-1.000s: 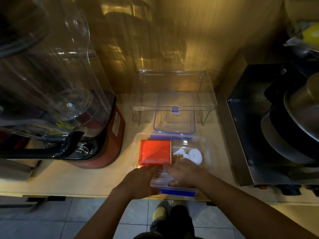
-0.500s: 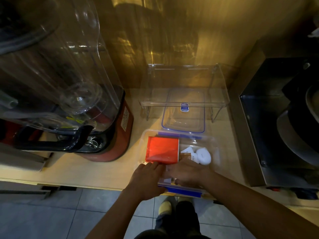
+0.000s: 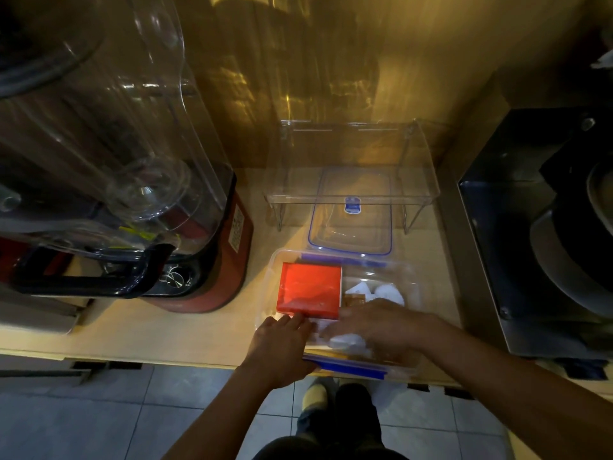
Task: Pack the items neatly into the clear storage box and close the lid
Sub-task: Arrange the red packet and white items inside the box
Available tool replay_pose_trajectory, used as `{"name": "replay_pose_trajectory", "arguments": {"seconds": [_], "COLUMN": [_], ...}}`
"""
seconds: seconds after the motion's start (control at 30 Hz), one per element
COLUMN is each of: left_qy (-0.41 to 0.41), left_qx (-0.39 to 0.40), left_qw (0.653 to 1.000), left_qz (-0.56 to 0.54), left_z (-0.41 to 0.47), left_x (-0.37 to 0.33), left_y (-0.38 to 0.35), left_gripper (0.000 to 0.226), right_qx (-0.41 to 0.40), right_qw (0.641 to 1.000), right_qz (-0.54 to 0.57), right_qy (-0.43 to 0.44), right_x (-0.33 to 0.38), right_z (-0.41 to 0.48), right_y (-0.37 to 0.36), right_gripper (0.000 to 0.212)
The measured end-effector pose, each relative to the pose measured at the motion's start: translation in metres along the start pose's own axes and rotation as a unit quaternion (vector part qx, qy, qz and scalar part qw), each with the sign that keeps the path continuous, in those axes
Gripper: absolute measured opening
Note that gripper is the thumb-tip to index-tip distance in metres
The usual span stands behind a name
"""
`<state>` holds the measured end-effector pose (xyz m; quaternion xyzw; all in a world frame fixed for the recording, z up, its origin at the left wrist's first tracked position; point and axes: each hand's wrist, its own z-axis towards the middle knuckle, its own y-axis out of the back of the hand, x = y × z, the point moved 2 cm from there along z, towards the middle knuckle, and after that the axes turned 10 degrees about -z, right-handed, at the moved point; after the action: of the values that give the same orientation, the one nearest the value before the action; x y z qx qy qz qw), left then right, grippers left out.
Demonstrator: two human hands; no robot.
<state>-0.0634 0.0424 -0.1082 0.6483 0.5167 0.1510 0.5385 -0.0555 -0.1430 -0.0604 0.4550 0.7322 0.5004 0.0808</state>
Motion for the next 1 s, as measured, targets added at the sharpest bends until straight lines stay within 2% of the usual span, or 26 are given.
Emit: {"name": "replay_pose_trajectory", "arguments": {"seconds": [0.07, 0.13, 0.2, 0.27, 0.33, 0.4, 0.47, 0.6, 0.73, 0.87, 0.93, 1.0], "left_qy": [-0.001, -0.018, -0.058, -0.102, -0.122, -0.119, -0.102, -0.075, -0.053, -0.066, -0.062, -0.045], "left_qx": [0.009, 0.014, 0.009, 0.012, 0.026, 0.027, 0.022, 0.029, 0.034, 0.031, 0.048, 0.062], "left_qw": [1.000, 1.000, 0.997, 0.992, 0.989, 0.991, 0.993, 0.996, 0.997, 0.997, 0.996, 0.997], "left_qz": [0.005, -0.007, -0.042, -0.078, -0.076, -0.061, -0.048, -0.037, -0.038, -0.034, -0.036, -0.026], "left_z": [0.001, 0.002, 0.003, 0.006, 0.008, 0.011, 0.014, 0.018, 0.019, 0.018, 0.019, 0.020], "left_x": [0.000, -0.001, -0.005, -0.013, -0.019, -0.021, -0.023, -0.027, -0.031, -0.033, -0.034, -0.035], "left_y": [-0.001, -0.001, 0.002, 0.004, 0.002, -0.001, -0.003, -0.005, -0.006, -0.005, -0.006, -0.007], "left_gripper": [0.065, 0.069, 0.071, 0.072, 0.072, 0.073, 0.077, 0.081, 0.074, 0.067, 0.076, 0.080], "right_qx": [-0.014, -0.073, -0.116, -0.128, -0.148, -0.163, -0.123, 0.037, 0.036, -0.013, -0.017, 0.003], "right_qw": [0.999, 0.993, 0.982, 0.969, 0.958, 0.953, 0.958, 0.969, 0.966, 0.951, 0.941, 0.935], "right_qz": [-0.025, -0.041, -0.072, -0.125, -0.113, -0.072, -0.033, 0.017, 0.087, 0.235, 0.261, 0.238], "right_qy": [-0.032, -0.084, -0.133, -0.171, -0.216, -0.246, -0.255, -0.244, -0.241, -0.198, -0.214, -0.262], "right_x": [-0.014, -0.026, -0.035, -0.041, -0.044, -0.042, -0.036, -0.022, -0.014, -0.015, -0.019, -0.024], "right_z": [-0.013, -0.020, -0.023, -0.022, -0.020, -0.016, -0.012, -0.014, -0.005, -0.001, -0.003, -0.004], "right_y": [0.004, 0.009, 0.010, 0.009, 0.006, 0.003, -0.003, -0.029, -0.043, -0.043, -0.048, -0.050], "right_gripper": [0.048, 0.046, 0.046, 0.059, 0.062, 0.056, 0.047, 0.030, 0.023, 0.022, 0.020, 0.023]}}
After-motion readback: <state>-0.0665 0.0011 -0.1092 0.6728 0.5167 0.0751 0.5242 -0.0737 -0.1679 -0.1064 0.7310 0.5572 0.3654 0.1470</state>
